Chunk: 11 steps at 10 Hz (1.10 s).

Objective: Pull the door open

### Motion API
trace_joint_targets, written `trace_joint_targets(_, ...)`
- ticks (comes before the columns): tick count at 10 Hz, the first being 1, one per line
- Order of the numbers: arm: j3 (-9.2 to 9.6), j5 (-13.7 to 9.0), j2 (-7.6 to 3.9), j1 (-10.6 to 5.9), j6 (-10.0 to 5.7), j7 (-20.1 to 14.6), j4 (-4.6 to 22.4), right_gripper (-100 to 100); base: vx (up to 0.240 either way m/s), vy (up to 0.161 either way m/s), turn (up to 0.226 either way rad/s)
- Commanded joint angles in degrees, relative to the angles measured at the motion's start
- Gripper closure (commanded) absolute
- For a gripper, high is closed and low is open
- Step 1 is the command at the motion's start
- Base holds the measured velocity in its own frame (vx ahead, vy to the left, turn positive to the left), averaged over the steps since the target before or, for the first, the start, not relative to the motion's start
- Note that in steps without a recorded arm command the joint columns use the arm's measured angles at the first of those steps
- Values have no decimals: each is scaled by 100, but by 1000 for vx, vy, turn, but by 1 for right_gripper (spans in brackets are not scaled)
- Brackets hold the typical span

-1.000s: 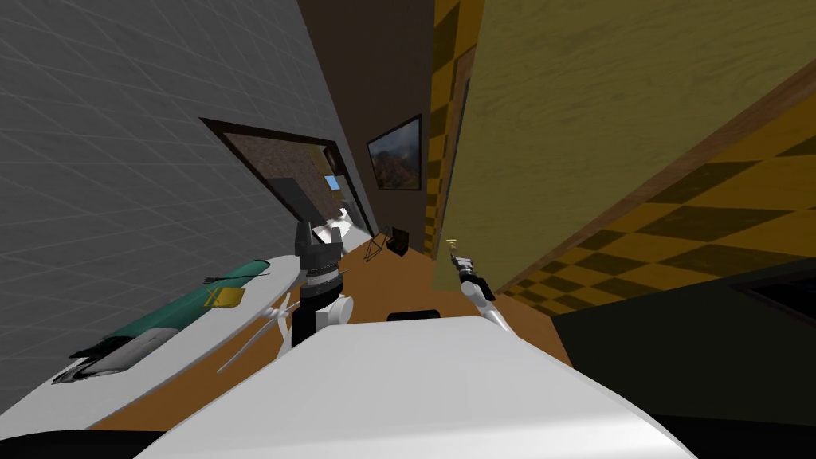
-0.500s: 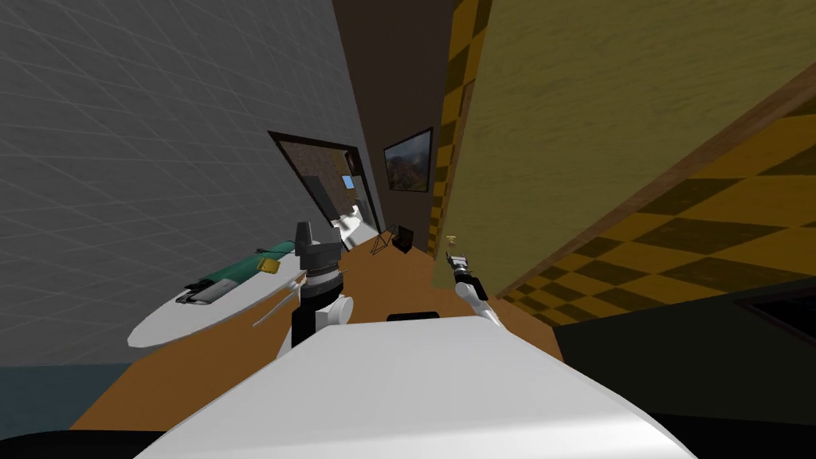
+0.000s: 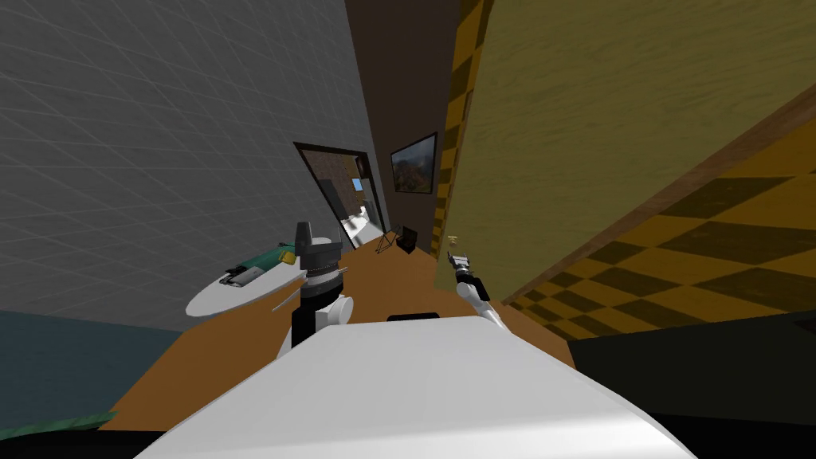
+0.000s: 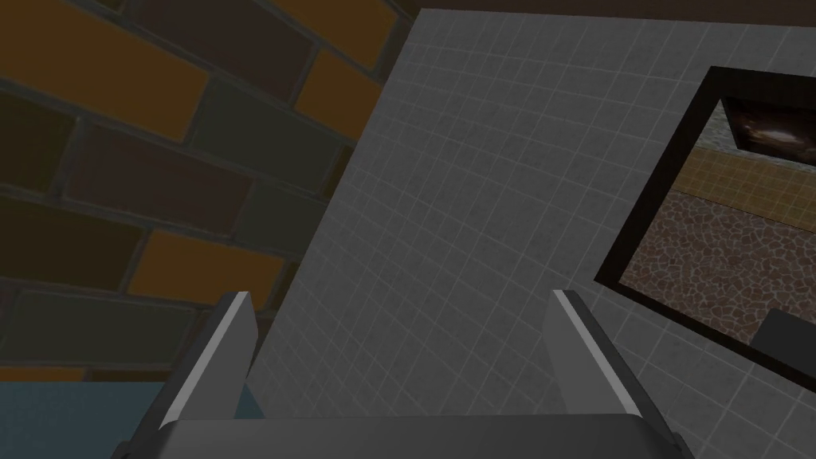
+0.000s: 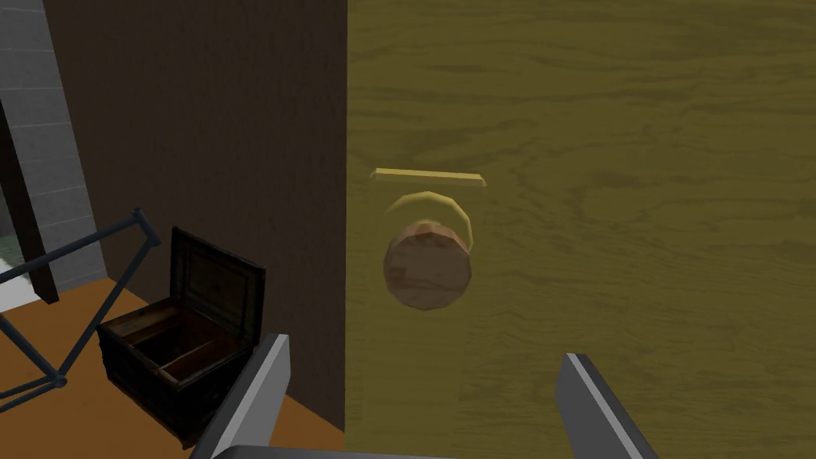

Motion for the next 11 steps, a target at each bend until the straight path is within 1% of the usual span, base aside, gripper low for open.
trace_joint_targets(1,-25,-7,-124,5,-86,-166,100,-100,152,7,91)
trace_joint_targets(2,-96,-36,-241,15,-132,-290,172,-100,175,-15,116)
trace_joint_targets(3,-164,-64,-354,24,-177,-411,243,-100,186,-27,212)
trace_joint_targets(4,-248,-98,-491,35,-231,-557,328,-100,209,-54,283)
trace_joint_targets(5,-279,-111,-543,39,-252,-613,361,-100,205,-49,132)
trace_joint_targets(6,-284,-120,-494,39,-185,-519,288,-100,87,-19,15)
trace_joint_targets(7,-284,-120,-494,39,-185,-519,288,100,-10,-4,-29)
trace_joint_targets(11,-284,-120,-494,39,-185,-519,288,100,-21,3,4)
